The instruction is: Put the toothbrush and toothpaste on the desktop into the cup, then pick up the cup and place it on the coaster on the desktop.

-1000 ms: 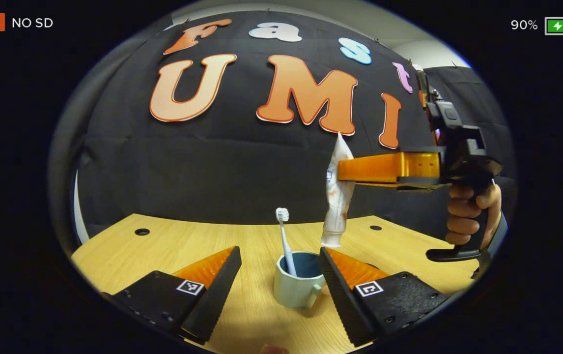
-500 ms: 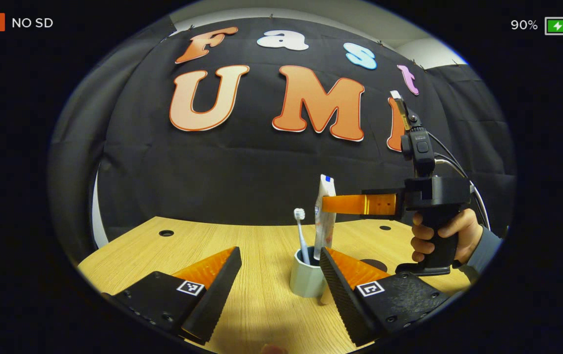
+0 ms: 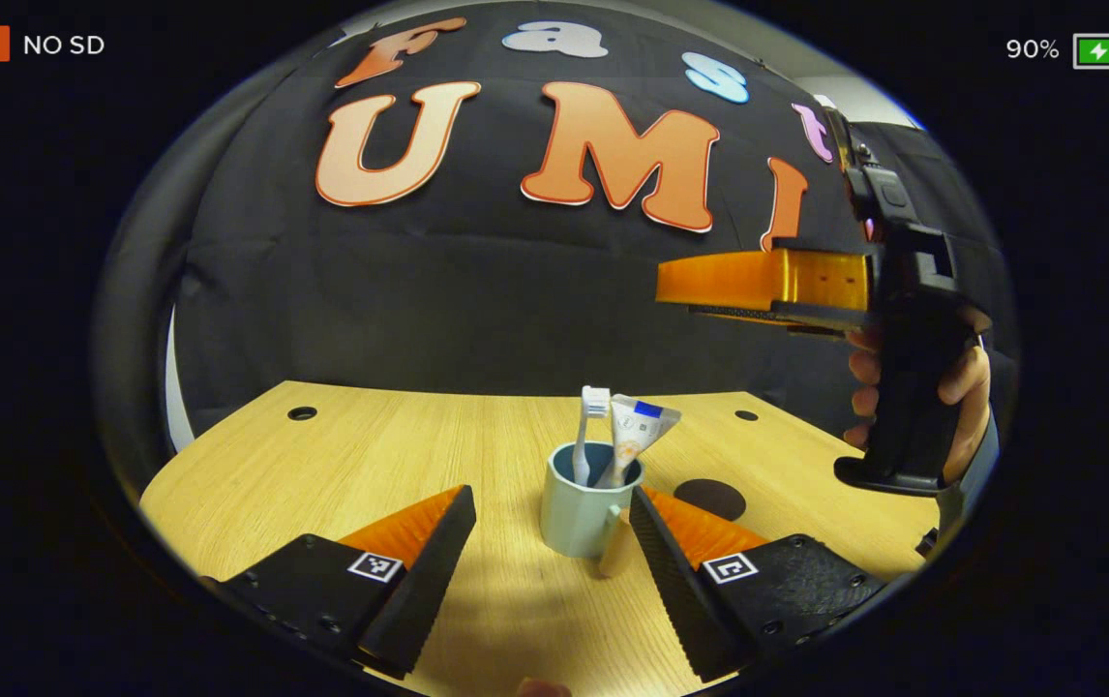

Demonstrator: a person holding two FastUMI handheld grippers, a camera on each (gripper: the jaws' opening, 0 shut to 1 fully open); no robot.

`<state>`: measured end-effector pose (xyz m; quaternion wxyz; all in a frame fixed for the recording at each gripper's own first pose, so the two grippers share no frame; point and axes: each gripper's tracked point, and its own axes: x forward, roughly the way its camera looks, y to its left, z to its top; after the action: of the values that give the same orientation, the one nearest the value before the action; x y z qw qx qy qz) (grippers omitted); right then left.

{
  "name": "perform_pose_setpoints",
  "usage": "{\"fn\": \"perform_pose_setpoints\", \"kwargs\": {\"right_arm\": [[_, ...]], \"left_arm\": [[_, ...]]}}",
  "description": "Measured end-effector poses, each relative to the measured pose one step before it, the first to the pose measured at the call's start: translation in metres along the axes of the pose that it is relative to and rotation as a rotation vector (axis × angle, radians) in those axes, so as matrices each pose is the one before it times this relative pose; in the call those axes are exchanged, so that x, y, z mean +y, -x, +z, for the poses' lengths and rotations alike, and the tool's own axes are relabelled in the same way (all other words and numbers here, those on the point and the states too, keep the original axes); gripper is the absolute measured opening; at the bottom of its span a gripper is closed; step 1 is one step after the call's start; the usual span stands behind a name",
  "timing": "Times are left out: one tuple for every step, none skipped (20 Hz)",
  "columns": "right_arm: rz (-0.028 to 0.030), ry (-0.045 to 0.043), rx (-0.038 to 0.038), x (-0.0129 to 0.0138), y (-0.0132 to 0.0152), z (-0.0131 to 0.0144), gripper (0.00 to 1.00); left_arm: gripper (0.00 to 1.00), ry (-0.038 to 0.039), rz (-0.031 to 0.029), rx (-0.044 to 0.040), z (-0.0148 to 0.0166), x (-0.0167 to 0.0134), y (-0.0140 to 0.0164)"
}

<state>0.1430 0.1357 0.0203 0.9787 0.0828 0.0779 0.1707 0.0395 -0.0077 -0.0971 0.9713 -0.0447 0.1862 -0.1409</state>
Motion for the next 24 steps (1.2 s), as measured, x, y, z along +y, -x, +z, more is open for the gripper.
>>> {"fn": "perform_pose_setpoints", "kwargs": {"right_arm": [[-0.00864,0.00154,-0.00143,-0.00457,0.00528,0.00398,0.63],[-0.00607,-0.00327,-0.00141,-0.00383,0.00548,0.00353,0.66],[-0.00546,-0.00481,-0.00147,-0.004,0.00608,0.00436,0.71],[-0.00571,-0.00222,-0.00076,-0.00449,0.00528,0.00339,0.74],[-0.00648,0.00004,-0.00138,-0.00429,0.00618,0.00388,0.77],[-0.00777,0.00231,-0.00309,-0.00476,0.00559,0.00415,0.77],[-0.00463,0.00244,-0.00233,-0.00396,0.00541,0.00392,0.78],[-0.00488,0.00358,0.00276,-0.00372,0.00582,0.00129,0.78],[0.00122,0.00229,0.00544,-0.00253,0.00548,0.00133,0.78],[-0.00086,0.00106,0.01225,-0.003,0.00545,-0.00069,0.78],[0.00477,0.00314,0.00872,-0.0018,0.00615,0.00067,0.78],[-0.00295,0.01158,0.00713,-0.00402,0.00644,0.00063,0.78],[-0.00072,0.01431,0.00001,-0.00262,0.00685,0.00247,0.79],[-0.0007,0.01626,0.00032,-0.00152,0.00733,0.002,0.79],[0.00178,0.01823,0.00076,-0.00121,0.00665,0.00112,0.8],[0.00432,0.01934,0.00352,-0.00027,0.00651,-0.00042,0.81],[0.00519,0.01429,0.00852,-0.00014,0.00627,-0.00107,0.81],[0.0153,0.01106,0.01569,0.00317,0.0066,-0.00278,0.81],[0.01688,0.01284,0.00778,0.00377,0.00648,-0.00098,0.82],[0.00716,0.02048,-0.00076,0.00255,0.00532,0.00159,0.83],[-0.00885,0.02552,-0.00757,-0.00212,0.00496,0.00281,0.85],[-0.00683,0.02339,-0.00923,0.00067,0.00188,0.00504,0.86],[-0.0017,0.01397,-0.00648,0.00082,0.00306,0.00349,0.87],[0.0042,0.00615,-0.00686,0.00135,0.00307,0.00308,0.87]], "left_arm": [[0.96,0.0018,-0.00638,0.01798,-0.0008,-0.0055,-0.00266],[0.96,0.00306,-0.00372,0.02391,-0.00169,-0.00409,-0.00156],[0.96,0.00147,-0.00079,0.02337,0.00027,-0.00463,-0.00376],[0.96,0.00078,-0.00193,0.02044,0.00066,-0.00426,-0.0029],[0.96,0.00329,-0.00347,0.02934,0.00011,-0.00479,-0.00391],[0.96,0.00783,-0.0021,0.0315,-0.00147,-0.00405,-0.00328],[0.96,0.01287,-0.00239,0.03341,-0.00029,-0.00309,-0.00395],[0.96,0.00535,0.00149,0.03461,0.00099,-0.00062,-0.00389],[0.96,-0.00504,0.01399,0.04123,-0.00267,0.00166,-0.00389],[0.96,-0.00507,0.01526,0.03315,0.00011,-0.00014,-0.00364],[0.96,-0.00964,0.02094,0.04126,-0.00161,0.00051,-0.00293],[0.96,0.00245,0.01128,0.0404,-0.00357,-0.00189,-0.00369],[0.96,0.00863,0.00306,0.03358,-0.00062,-0.00244,-0.00383],[0.97,0.02265,-0.00007,0.03158,-0.00121,-0.00178,-0.00422],[0.96,0.02446,-0.00467,0.03935,-0.00105,-0.00232,-0.00498],[0.96,0.02037,0.00559,0.02777,-0.0007,-0.00043,-0.00281],[0.96,0.00375,0.01498,0.02666,0.00213,0.00213,-0.00396],[0.97,-0.00611,0.02672,0.02172,0.00109,0.0038,-0.00472],[0.96,-0.00107,0.02021,0.02822,-0.00213,0.00126,-0.00589],[0.96,0.01324,0.00429,0.03332,-0.00458,-0.00222,-0.00474],[0.96,0.01505,-0.0111,0.03593,-0.00348,-0.00492,-0.00358],[0.96,0.00137,0.00195,0.026,-0.00259,-0.00113,-0.00092],[0.96,-0.00747,0.01273,0.01745,0.00028,0.00031,-0.00457],[0.95,0.00154,0.00908,0.01608,0.00188,-0.00172,-0.00089]]}}
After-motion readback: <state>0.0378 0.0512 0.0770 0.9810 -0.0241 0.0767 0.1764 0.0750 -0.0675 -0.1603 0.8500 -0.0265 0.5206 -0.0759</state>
